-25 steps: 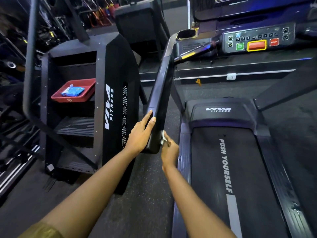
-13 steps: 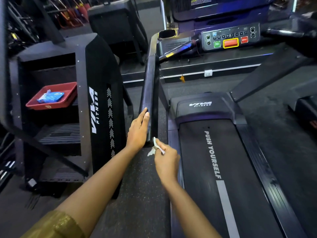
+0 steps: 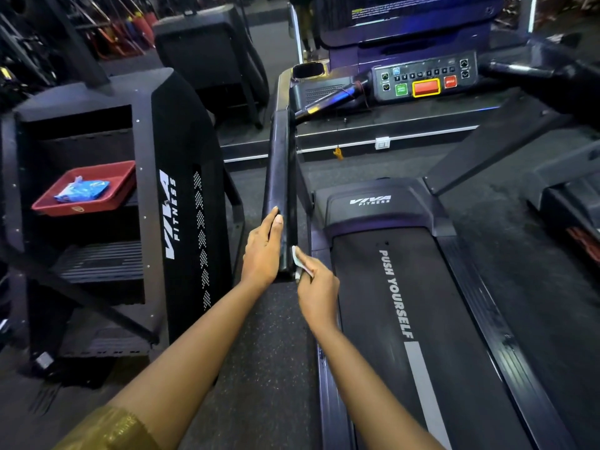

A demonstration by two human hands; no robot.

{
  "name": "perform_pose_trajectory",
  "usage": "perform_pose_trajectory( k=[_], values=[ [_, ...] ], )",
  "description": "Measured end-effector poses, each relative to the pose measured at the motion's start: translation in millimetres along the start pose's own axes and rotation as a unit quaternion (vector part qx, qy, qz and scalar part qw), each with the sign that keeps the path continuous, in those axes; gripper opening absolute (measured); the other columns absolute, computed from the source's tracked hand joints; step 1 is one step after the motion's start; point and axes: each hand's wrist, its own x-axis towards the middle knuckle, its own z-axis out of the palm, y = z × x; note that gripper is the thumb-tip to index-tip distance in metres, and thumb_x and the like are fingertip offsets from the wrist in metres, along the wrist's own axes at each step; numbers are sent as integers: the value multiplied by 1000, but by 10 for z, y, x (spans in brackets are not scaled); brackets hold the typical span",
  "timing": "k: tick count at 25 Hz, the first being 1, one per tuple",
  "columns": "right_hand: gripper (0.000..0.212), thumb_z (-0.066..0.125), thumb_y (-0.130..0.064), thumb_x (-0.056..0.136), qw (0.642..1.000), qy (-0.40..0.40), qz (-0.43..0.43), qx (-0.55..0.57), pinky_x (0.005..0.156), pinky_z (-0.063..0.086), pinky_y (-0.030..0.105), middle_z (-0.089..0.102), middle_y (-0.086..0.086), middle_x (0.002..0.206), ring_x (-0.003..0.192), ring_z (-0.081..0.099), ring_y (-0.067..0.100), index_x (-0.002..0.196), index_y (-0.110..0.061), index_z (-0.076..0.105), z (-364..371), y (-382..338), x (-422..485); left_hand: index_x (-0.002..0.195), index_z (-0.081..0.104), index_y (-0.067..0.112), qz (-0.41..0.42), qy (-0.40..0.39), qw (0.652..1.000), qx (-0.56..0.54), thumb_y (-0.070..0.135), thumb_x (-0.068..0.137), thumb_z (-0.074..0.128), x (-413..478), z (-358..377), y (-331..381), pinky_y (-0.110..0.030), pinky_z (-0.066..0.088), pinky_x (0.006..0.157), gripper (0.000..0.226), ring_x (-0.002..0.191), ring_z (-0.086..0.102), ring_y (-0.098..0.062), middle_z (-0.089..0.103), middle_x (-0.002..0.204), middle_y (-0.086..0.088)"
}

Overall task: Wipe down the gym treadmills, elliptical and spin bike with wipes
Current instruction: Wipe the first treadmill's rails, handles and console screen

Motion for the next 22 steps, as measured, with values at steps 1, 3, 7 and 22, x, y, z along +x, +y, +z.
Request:
perform_pose_trajectory(
  k=[1,3,7,22],
  values=[
    [39,49,12,86,1000,8,-22,13,82,35,-4,65,-5,111,100,59,0,115,-8,66,-10,-5,-105,143,36,42,-3,-1,1000,-2,59,97,23,0,-3,7,-39,24,112,50,137,35,-16,41,147,3],
    [37,51,11,86,997,9,-63,36,87,39,2,66,-5,112,104,58,-3,113,-9,67,-60,-33,-317,143,36,42,-4,-1,1000,-1,59,97,23,-11,-7,14,-40,25,112,50,136,36,-18,41,147,2],
    [40,49,12,84,998,22,-46,48,88,38,2,68,-5,110,103,58,-5,109,-12,70,-152,-60,-127,143,35,41,-9,-1,1000,4,56,98,24,-8,-11,34,-38,25,110,49,136,36,-19,41,147,0],
    [36,52,12,81,993,0,-114,21,91,43,9,69,0,106,100,60,-4,105,-7,71,-170,-47,144,149,21,38,-7,1,1000,-27,56,98,24,-36,-19,80,-43,22,113,54,139,32,-24,34,152,-3]
  ],
)
